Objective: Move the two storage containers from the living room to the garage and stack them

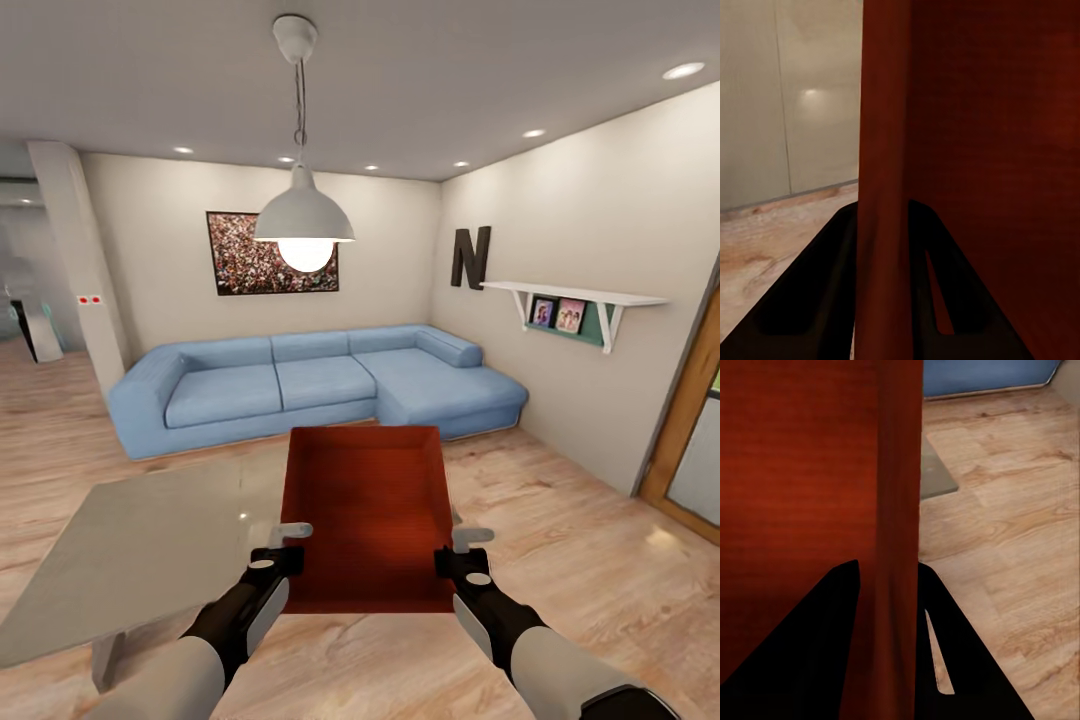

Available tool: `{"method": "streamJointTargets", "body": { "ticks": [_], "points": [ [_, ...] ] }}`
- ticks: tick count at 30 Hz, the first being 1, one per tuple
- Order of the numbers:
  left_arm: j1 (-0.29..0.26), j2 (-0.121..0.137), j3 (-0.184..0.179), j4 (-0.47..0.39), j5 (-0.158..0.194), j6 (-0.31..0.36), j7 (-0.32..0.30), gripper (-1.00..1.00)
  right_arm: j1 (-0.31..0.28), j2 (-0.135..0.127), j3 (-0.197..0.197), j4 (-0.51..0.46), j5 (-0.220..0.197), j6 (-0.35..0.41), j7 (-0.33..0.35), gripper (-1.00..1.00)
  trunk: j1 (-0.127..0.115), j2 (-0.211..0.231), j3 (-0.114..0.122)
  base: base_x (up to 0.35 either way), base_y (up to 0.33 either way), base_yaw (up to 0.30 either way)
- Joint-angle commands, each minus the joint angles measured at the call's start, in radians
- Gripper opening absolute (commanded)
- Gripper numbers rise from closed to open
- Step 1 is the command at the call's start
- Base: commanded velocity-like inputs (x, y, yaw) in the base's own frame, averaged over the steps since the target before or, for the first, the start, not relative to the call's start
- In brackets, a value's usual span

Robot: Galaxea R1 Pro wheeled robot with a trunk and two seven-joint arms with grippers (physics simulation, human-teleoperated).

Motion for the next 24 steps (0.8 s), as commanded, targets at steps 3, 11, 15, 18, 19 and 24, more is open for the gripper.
{"method": "streamJointTargets", "body": {
  "ticks": [3,11,15,18,19,24],
  "points": [
    [-0.001,-0.001,0.013,-0.04,0.033,-0.033,0.022,-1.0,0.0,0.018,-0.027,0.003,-0.013,-0.007,-0.002,-1.0,0.0,-0.001,-0.002,0.0,0.0,0.269],
    [-0.002,0.0,0.013,-0.04,0.033,-0.033,0.022,-1.0,0.0,0.019,-0.027,0.003,-0.013,-0.006,-0.002,-1.0,0.0,-0.001,-0.002,0.0,0.0,0.269],
    [-0.001,0.0,0.014,-0.042,0.033,-0.035,0.022,-1.0,0.0,0.019,-0.027,0.003,-0.013,-0.006,-0.002,-1.0,0.0,-0.001,-0.002,0.0,0.0,0.269],
    [-0.002,0.001,0.014,-0.041,0.033,-0.036,0.022,-1.0,0.0,0.019,-0.027,0.003,-0.013,-0.006,-0.001,-1.0,0.0,-0.001,-0.002,0.0,0.0,0.269],
    [-0.001,0.0,0.014,-0.041,0.033,-0.036,0.022,-1.0,0.0,0.019,-0.027,0.003,-0.013,-0.006,-0.001,-1.0,0.0,-0.001,-0.002,0.0,0.0,0.269],
    [-0.002,0.0,0.014,-0.04,0.033,-0.037,0.022,-1.0,0.0,0.019,-0.027,0.003,-0.013,-0.006,0.0,-1.0,0.0,-0.001,-0.002,0.0,0.0,0.269]
  ]
}}
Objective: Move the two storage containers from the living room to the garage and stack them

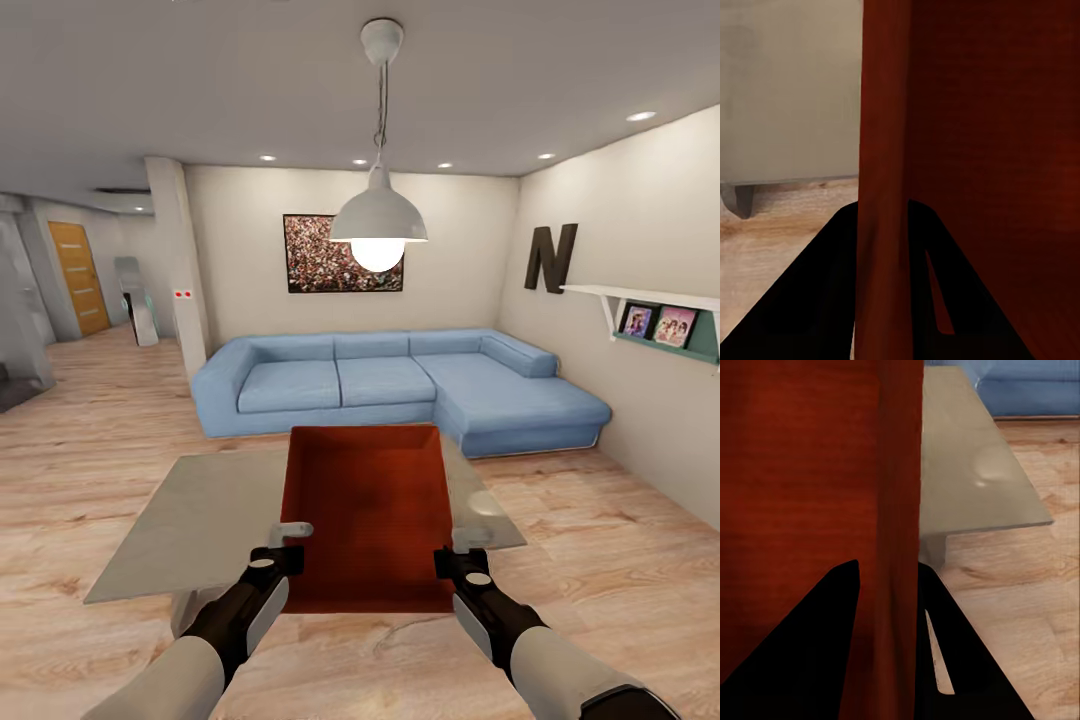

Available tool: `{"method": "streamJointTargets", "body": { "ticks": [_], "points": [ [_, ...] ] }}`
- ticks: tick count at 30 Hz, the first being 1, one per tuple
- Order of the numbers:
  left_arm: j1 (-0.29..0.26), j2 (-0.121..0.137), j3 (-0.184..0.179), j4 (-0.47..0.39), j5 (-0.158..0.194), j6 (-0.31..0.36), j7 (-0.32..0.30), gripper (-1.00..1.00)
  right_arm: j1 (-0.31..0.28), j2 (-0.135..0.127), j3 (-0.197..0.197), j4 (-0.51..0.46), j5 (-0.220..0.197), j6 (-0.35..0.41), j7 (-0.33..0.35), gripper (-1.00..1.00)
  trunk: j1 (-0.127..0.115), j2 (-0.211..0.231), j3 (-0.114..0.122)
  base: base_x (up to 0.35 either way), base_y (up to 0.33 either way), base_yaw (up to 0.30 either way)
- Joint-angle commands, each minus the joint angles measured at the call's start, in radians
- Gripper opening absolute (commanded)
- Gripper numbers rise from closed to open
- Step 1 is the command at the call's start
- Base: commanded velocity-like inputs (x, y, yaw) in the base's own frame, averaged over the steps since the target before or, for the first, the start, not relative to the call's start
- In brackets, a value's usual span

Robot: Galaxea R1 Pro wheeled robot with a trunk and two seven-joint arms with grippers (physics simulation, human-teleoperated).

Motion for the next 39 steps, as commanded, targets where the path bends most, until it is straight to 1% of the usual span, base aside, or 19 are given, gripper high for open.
{"method": "streamJointTargets", "body": {
  "ticks": [1,39],
  "points": [
    [-0.001,0.0,0.013,-0.036,0.037,-0.045,0.022,-1.0,0.0,0.018,-0.023,0.003,-0.014,-0.007,-0.002,-1.0,0.0,-0.001,-0.002,0.0,0.0,0.269],
    [-0.001,0.0,0.013,-0.036,0.037,-0.045,0.022,-1.0,0.0,0.016,-0.021,0.003,-0.012,-0.009,-0.002,-1.0,0.0,-0.001,-0.002,0.0,0.0,0.278]
  ]
}}
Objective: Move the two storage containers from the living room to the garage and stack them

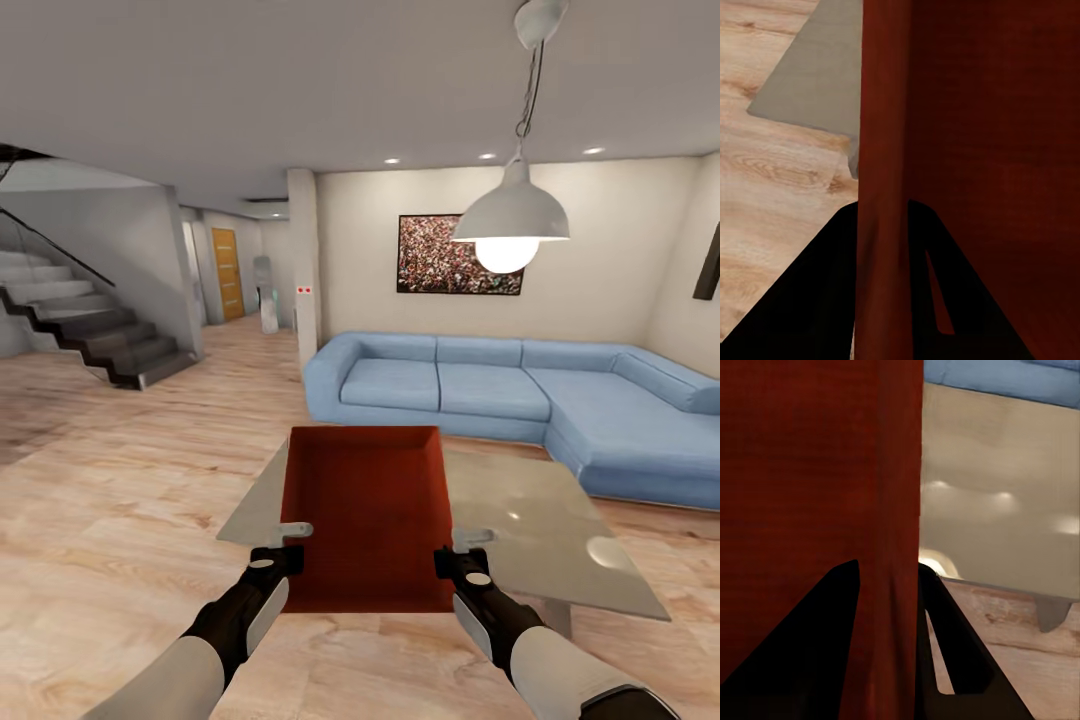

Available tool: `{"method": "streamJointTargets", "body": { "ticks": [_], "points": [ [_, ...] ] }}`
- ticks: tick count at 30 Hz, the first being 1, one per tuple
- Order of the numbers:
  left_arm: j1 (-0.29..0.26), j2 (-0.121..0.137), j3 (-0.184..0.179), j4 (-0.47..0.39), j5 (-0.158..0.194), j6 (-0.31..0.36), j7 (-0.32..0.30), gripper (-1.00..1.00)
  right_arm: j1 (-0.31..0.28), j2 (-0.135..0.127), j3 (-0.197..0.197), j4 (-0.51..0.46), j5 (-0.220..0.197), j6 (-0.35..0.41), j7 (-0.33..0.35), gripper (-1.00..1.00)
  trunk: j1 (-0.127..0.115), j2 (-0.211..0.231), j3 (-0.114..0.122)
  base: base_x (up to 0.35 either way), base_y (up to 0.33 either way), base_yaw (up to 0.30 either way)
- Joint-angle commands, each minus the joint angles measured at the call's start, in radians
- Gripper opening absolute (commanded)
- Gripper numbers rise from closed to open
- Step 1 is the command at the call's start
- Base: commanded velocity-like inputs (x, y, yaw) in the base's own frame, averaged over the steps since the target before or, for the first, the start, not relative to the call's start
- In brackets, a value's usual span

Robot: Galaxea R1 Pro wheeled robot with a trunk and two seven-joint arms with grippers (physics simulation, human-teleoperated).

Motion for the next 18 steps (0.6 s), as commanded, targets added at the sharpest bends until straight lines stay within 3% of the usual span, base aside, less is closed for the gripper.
{"method": "streamJointTargets", "body": {
  "ticks": [1,18],
  "points": [
    [-0.001,0.0,0.013,-0.037,0.036,-0.041,0.023,-1.0,0.0,0.016,-0.021,0.003,-0.014,-0.007,-0.002,-1.0,0.0,-0.001,-0.002,0.0,0.0,0.291],
    [-0.001,-0.001,0.012,-0.038,0.036,-0.041,0.023,-1.0,0.0,0.016,-0.021,0.003,-0.014,-0.007,-0.002,-1.0,0.0,-0.001,-0.002,0.0,0.0,0.299]
  ]
}}
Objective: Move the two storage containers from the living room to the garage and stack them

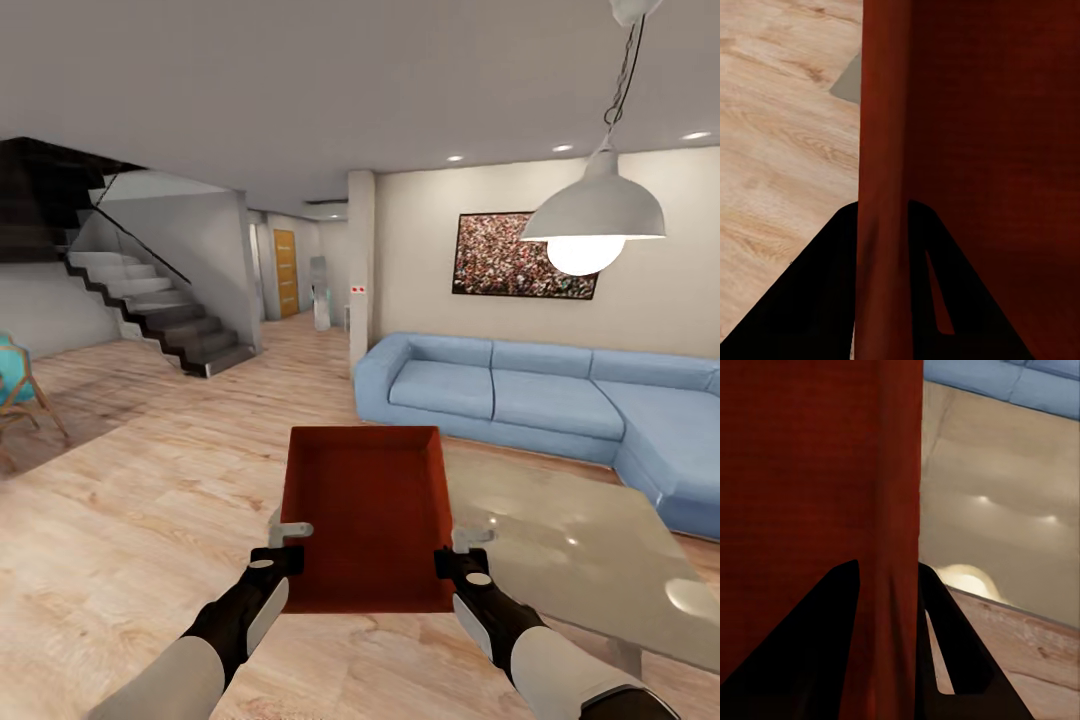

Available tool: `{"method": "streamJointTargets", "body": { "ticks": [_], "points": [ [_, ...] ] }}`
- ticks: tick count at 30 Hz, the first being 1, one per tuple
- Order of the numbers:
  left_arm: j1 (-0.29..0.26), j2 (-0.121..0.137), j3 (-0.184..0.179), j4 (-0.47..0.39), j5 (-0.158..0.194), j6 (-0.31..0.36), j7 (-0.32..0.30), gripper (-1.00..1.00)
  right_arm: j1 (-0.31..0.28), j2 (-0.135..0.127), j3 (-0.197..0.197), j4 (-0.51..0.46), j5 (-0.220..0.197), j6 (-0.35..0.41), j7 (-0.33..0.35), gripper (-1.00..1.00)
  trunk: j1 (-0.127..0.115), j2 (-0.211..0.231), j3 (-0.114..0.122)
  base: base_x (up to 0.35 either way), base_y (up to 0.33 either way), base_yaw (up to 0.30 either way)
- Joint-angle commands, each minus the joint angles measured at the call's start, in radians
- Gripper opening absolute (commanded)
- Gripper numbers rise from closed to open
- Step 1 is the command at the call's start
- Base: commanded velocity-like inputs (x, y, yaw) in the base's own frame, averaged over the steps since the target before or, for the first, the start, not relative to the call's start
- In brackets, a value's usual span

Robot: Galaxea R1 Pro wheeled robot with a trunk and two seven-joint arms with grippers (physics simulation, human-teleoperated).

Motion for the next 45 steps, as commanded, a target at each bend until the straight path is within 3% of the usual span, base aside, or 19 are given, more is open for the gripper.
{"method": "streamJointTargets", "body": {
  "ticks": [1,45],
  "points": [
    [-0.001,-0.001,0.013,-0.04,0.035,-0.04,0.023,-1.0,0.0,0.017,-0.022,0.003,-0.014,-0.007,-0.002,-1.0,0.0,-0.001,-0.002,0.0,0.0,0.3],
    [-0.001,-0.001,0.013,-0.045,0.035,-0.034,0.023,-1.0,0.0,0.017,-0.022,0.003,-0.014,-0.008,-0.002,-1.0,0.0,-0.001,-0.002,0.0,0.0,0.3]
  ]
}}
